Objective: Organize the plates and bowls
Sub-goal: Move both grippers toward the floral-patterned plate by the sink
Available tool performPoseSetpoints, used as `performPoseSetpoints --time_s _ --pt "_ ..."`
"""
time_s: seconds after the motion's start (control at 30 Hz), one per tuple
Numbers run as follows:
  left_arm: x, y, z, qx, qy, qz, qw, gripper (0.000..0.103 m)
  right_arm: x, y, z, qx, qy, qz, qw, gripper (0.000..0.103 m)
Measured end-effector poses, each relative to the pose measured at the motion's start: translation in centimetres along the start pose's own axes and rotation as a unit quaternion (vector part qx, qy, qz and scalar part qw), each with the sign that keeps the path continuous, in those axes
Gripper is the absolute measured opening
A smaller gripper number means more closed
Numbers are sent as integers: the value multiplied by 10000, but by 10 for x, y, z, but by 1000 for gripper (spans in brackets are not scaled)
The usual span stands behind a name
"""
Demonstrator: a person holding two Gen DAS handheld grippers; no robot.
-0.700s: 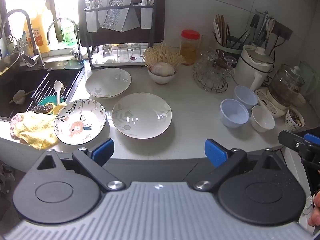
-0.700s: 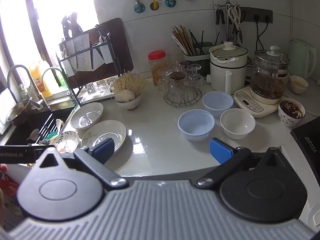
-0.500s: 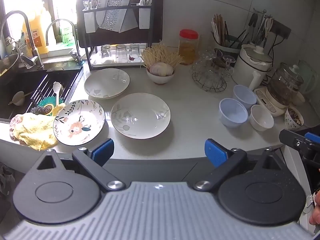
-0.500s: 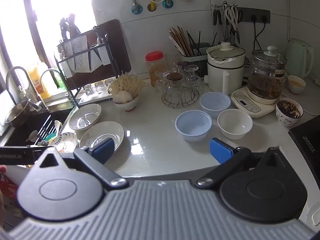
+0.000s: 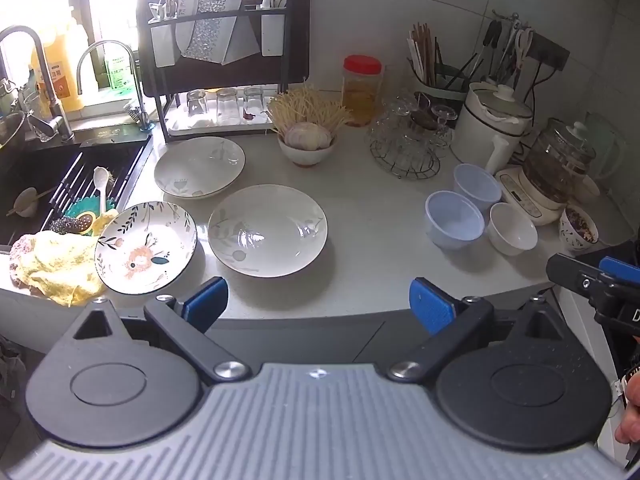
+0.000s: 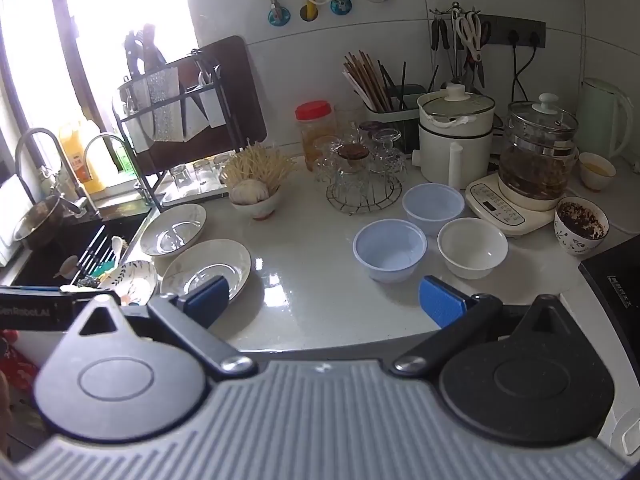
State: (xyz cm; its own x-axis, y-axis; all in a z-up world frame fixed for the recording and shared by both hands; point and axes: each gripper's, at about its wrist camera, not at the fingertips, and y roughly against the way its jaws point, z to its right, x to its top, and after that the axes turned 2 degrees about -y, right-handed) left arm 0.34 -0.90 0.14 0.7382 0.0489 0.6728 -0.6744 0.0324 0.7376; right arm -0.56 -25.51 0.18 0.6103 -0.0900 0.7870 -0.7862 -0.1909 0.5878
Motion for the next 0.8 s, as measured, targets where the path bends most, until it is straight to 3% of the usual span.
performPoseSetpoints --time_s 0.8 --pt "1 -15 -3 -7 30 -89 10000 99 -2 -12 -2 58 63 -139 9999 103"
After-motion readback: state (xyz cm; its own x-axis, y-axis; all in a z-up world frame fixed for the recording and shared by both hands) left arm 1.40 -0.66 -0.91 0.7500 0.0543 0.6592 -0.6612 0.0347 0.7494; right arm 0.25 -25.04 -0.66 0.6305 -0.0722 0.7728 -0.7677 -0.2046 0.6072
